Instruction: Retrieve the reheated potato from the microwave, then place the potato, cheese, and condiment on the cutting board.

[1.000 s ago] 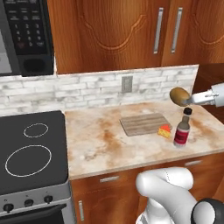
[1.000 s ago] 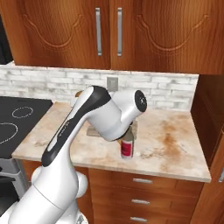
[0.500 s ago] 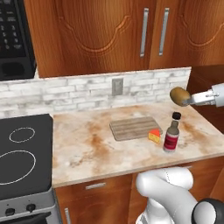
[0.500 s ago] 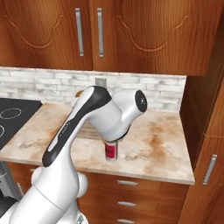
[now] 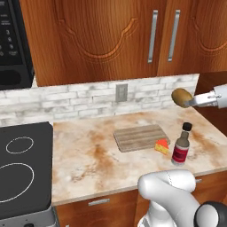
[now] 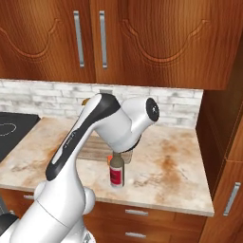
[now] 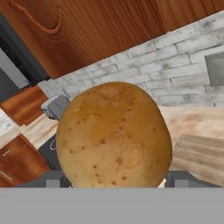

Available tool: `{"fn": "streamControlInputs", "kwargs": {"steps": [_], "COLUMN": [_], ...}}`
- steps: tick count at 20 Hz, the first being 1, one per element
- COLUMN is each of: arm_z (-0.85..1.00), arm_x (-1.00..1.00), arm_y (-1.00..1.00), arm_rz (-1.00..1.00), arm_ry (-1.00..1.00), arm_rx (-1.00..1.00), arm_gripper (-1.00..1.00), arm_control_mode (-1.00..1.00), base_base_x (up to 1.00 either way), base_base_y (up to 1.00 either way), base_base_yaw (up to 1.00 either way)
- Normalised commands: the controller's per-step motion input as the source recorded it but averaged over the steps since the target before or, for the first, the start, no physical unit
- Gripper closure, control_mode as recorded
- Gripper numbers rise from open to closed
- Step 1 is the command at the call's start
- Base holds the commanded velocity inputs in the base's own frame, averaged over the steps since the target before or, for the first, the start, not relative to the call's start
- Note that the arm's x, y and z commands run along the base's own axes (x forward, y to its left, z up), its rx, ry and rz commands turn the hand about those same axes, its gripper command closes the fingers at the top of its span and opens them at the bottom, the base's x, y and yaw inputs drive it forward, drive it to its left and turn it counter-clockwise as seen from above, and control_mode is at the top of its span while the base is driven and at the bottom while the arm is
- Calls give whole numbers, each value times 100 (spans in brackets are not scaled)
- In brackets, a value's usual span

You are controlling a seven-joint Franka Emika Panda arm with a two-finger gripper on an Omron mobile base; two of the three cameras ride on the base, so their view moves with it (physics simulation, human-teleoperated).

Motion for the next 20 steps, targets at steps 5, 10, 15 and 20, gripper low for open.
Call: {"fn": "streamControlInputs", "kwargs": {"steps": [5, 10, 15, 20], "arm_z": [0, 0, 0, 0], "arm_x": [0, 0, 0, 0], "arm_y": [0, 0, 0, 0], "arm_rz": [0, 0, 0, 0], "arm_ry": [0, 0, 0, 0], "arm_rx": [0, 0, 0, 0], "arm_gripper": [100, 100, 100, 100], "arm_control_mode": [100, 100, 100, 100], "base_base_x": [34, 0, 0, 0], "base_base_y": [-3, 0, 0, 0], "base_base_yaw": [0, 0, 0, 0]}}
